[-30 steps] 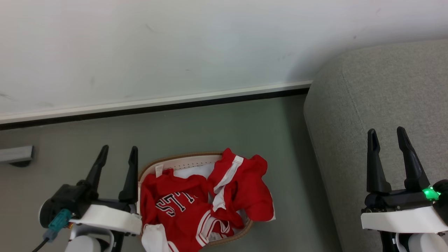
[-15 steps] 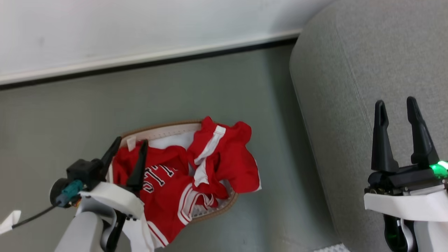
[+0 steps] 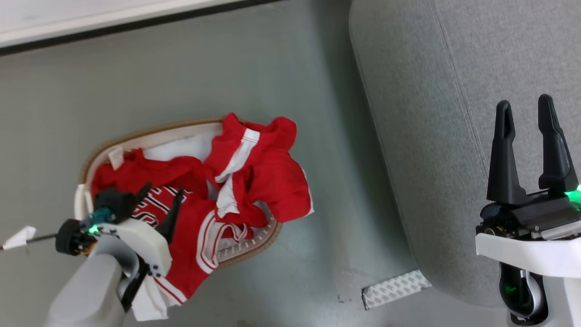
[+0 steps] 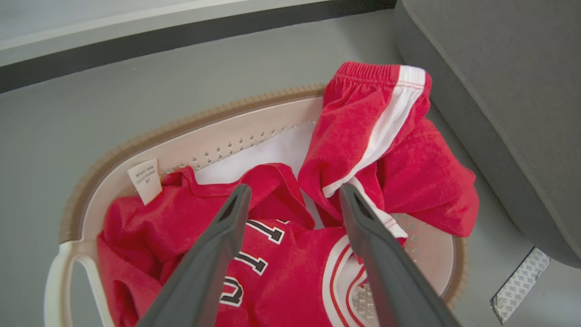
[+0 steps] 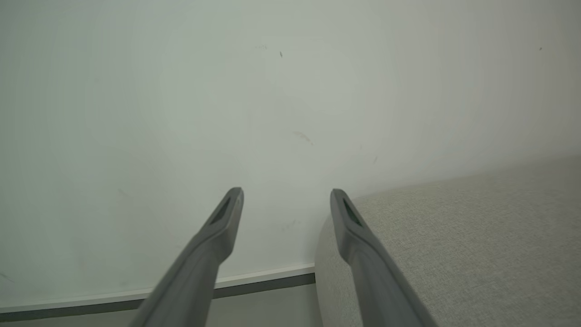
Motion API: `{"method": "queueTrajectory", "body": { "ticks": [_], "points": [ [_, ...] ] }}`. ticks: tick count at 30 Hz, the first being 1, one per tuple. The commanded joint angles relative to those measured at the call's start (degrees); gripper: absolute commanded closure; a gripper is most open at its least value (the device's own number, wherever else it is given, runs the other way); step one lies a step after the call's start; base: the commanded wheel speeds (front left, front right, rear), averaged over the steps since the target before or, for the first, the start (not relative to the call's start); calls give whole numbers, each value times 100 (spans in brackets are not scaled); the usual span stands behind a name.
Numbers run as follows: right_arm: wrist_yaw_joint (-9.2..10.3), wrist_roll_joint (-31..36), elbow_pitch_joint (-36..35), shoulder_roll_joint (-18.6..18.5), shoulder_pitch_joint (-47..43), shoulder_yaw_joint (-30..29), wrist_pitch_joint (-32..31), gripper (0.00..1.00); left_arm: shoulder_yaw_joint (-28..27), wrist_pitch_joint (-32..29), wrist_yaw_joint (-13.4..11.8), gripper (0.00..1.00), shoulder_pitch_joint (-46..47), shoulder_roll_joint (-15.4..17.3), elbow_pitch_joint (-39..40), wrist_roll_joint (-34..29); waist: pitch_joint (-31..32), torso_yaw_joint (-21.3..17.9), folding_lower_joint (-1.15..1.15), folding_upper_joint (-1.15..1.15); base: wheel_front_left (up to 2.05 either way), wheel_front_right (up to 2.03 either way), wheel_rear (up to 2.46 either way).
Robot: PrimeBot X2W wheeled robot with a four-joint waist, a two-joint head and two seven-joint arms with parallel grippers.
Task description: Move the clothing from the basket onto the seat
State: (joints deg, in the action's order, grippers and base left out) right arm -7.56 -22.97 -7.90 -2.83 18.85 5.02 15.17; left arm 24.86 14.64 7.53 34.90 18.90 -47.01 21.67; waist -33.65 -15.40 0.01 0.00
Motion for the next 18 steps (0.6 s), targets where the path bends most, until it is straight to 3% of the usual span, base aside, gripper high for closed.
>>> {"method": "queueTrajectory", "body": {
  "ticks": [1,18],
  "points": [
    [14,-48,-55,-11,85,6,-2,0,69,-29,-10,0,159,88,-118,103,-210,-161,-1,0,0,0,0],
    [13,-421,-307,-12,476,239,-2,0,1941,-1047,-10,0,1345,486,-1474,563,-1090,-626,-1,0,0,0,0]
  ]
}}
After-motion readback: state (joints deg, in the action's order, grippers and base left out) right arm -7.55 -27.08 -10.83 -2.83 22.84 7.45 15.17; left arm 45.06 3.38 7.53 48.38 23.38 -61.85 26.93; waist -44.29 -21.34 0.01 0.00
